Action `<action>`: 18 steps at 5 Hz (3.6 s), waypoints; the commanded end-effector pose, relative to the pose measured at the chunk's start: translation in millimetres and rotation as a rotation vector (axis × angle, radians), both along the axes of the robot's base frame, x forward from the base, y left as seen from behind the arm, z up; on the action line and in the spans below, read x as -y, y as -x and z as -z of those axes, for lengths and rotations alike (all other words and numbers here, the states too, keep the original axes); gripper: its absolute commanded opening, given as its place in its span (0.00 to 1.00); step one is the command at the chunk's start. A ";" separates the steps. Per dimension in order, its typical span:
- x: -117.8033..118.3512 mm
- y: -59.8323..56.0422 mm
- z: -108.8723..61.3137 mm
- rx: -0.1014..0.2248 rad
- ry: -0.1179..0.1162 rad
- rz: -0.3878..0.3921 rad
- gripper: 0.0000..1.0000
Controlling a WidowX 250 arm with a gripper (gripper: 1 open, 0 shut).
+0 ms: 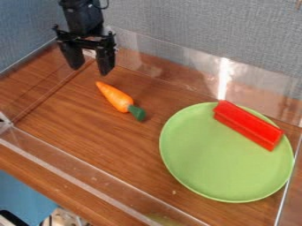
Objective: Put the carrot on the left side
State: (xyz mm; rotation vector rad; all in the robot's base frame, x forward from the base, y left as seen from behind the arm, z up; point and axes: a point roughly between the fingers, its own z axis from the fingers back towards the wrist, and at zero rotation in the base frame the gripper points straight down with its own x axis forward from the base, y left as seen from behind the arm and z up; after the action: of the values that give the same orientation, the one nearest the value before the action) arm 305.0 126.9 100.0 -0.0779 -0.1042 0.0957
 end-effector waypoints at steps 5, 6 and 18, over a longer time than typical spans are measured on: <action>13.6 -5.5 -30.5 0.052 -0.043 0.014 1.00; 0.0 -5.0 -27.1 0.049 -0.045 0.039 1.00; 58.2 -37.2 66.4 -0.066 0.053 -0.597 1.00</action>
State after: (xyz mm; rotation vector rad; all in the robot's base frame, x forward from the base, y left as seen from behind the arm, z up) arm 337.9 73.5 25.1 -0.0933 -0.0265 0.7118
